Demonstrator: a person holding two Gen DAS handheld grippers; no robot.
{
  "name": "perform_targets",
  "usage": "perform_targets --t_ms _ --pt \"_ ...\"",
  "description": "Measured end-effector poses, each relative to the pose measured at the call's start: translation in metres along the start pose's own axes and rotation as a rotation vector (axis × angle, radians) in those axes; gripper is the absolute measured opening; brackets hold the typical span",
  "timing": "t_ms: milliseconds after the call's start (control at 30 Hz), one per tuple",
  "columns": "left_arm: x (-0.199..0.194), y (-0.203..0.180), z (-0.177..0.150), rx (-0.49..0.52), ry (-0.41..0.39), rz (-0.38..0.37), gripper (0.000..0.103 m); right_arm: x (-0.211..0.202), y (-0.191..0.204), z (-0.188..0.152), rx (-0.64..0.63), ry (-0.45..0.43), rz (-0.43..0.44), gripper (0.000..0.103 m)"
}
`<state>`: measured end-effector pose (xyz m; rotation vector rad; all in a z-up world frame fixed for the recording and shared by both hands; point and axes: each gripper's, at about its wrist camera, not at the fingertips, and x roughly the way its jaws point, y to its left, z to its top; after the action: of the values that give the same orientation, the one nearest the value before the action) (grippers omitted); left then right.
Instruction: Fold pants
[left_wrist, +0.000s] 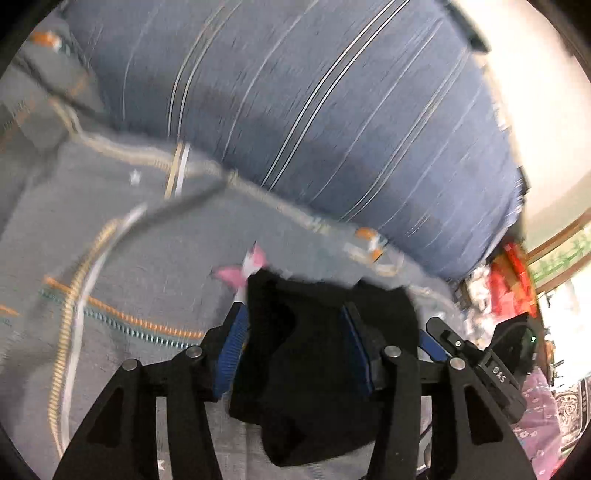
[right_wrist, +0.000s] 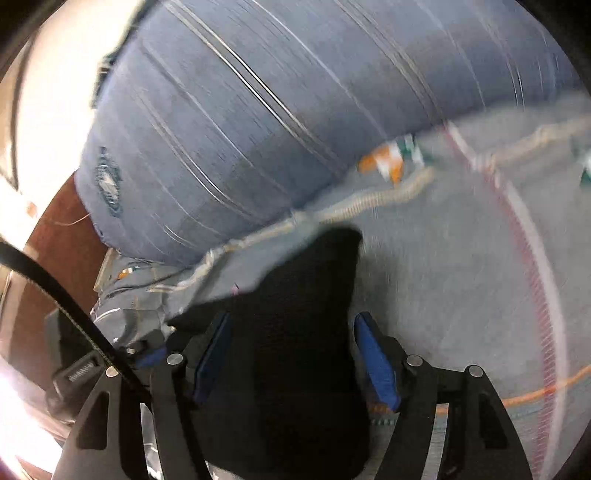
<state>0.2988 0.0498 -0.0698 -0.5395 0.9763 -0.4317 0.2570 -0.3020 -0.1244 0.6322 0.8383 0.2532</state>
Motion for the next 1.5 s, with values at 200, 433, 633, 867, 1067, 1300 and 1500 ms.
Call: perform_targets --t_ms 200,433,633,867,1067,1300,1500 --pt "0.041 -0.027 0.002 0.017 0.04 -0.059 0.065 0.017 0.007 0.017 0.078 0.016 0.119 0.076" --pt "0.07 -0.014 0.006 -0.039 0.062 -0.033 0.063 0.049 -0.013 0.023 0.18 0.109 0.085 0.071" --pt "0.003 -0.042 -0.018 0.081 -0.045 0.017 0.063 -0.088 0.004 -0.021 0.038 -0.135 0.012 0.082" --pt "-0.094 -0.085 -0.107 0.225 -0.247 0.132 0.075 -0.166 -0.017 -0.121 0.071 -0.215 -0.205 0.083" --pt "-0.151 -0.114 -0.158 0.271 -0.38 0.181 0.092 -0.187 -0.001 -0.16 0.036 -0.231 -0.202 0.083" --pt "-0.181 -0.147 -0.184 0.386 -0.56 0.287 0.099 -0.193 0.046 -0.179 -0.133 -0.277 -0.264 0.083" --pt "-0.182 -0.144 -0.194 0.389 -0.595 0.309 0.102 -0.185 0.05 -0.188 -0.121 -0.269 -0.297 0.083"
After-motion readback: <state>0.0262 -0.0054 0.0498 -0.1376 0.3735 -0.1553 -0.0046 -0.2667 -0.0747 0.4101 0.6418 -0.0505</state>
